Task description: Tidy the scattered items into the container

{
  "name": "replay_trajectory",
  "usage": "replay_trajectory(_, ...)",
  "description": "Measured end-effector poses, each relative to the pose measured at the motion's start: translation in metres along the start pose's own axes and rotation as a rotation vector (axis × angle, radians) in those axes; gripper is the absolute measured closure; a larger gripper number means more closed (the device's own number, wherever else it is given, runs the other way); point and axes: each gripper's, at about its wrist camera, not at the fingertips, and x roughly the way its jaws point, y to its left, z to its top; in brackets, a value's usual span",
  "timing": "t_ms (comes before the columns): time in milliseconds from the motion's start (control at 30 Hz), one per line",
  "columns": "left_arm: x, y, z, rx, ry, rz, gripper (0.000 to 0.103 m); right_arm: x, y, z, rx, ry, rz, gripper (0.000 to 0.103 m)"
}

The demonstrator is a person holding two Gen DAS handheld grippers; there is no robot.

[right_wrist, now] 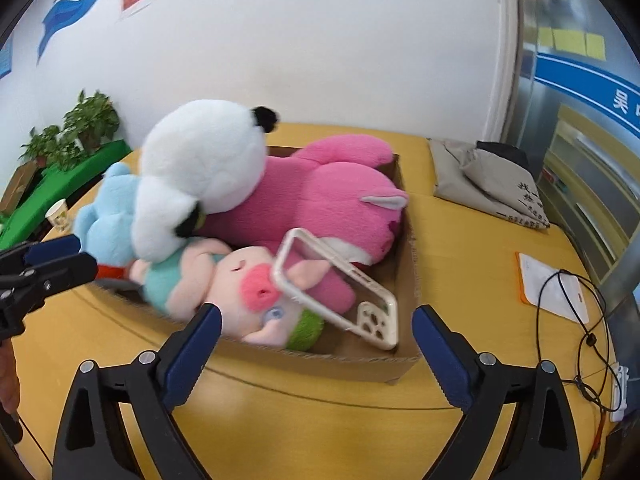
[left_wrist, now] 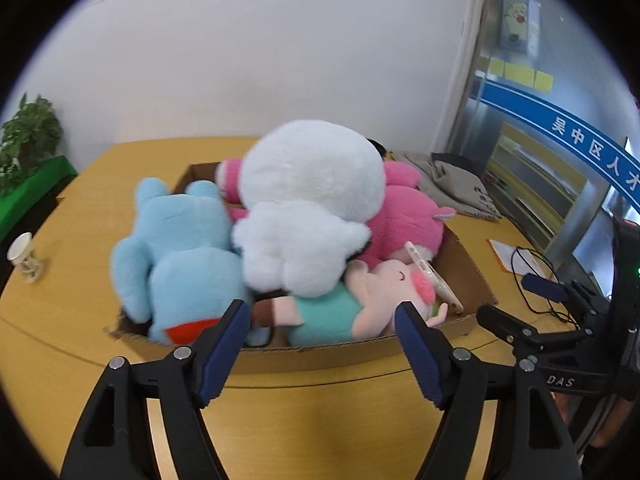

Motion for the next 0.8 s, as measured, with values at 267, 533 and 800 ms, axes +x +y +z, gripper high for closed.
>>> replay_trajectory(267, -0.050, 0.012, -0.031, 0.015, -0.081, 0.056, 0.025, -0.048, 0.028, -0.019, 0.058, -0.057, -0.042, 0.001)
replay_trajectory(533, -0.067, 0.003, -0.061, 0.065, -0.095, 0.111, 0.025, -0.076, 0.052, -0.065, 0.161, -0.074, -0.063, 0.000)
replay_trajectory(800, -0.065, -0.006, -0.066, 0.064, -0.088, 0.093, 0.025, -0.088, 0.057, -0.074, 0.154, -0.101, -0.097, 0.000)
